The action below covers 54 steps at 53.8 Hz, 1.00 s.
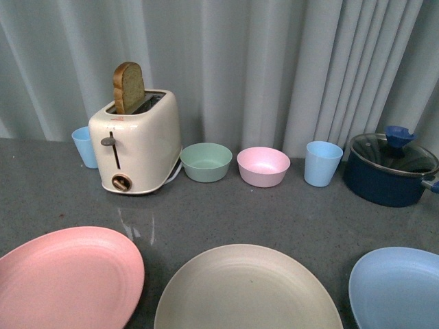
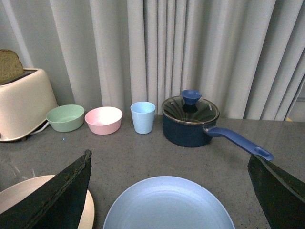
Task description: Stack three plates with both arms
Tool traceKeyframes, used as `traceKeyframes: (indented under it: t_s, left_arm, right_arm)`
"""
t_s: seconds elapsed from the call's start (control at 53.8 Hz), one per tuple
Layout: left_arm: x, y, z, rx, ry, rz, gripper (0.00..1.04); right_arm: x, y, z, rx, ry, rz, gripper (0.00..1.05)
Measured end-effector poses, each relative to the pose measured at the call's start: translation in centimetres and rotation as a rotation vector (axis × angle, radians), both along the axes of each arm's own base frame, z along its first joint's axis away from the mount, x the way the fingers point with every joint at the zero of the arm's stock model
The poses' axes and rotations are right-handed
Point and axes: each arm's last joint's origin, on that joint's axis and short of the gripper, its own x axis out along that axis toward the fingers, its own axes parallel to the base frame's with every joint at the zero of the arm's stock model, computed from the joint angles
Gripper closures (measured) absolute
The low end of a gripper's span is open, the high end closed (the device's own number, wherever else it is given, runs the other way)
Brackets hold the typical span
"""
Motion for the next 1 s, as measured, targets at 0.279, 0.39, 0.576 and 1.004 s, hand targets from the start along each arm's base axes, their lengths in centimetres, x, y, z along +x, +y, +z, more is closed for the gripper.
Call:
traceKeyframes:
  t_s: [0.279,0.39,0.576,1.004]
  left_arm:
    - [0.2,0.1,-0.2,-0.128,0.232,-0.046,0.07]
    - [3.3,1.6,0.8,-0.241,0.454,-0.02,0.07]
    - [8.1,4.8,0.9,-0.105,0.596,-0.051,0.07]
    - [17.0,10.3,-5.4,-0.018,0.904,-0.147,0.07]
  right_arm:
    - [0.0,0.0,0.0,0.0,0.0,0.0,0.07]
    - [0.0,0.0,0.0,0.0,0.0,0.0,0.07]
    - [0.0,0.0,0.0,0.0,0.0,0.0,0.07]
    - [0.0,0.0,0.0,0.0,0.0,0.0,0.07]
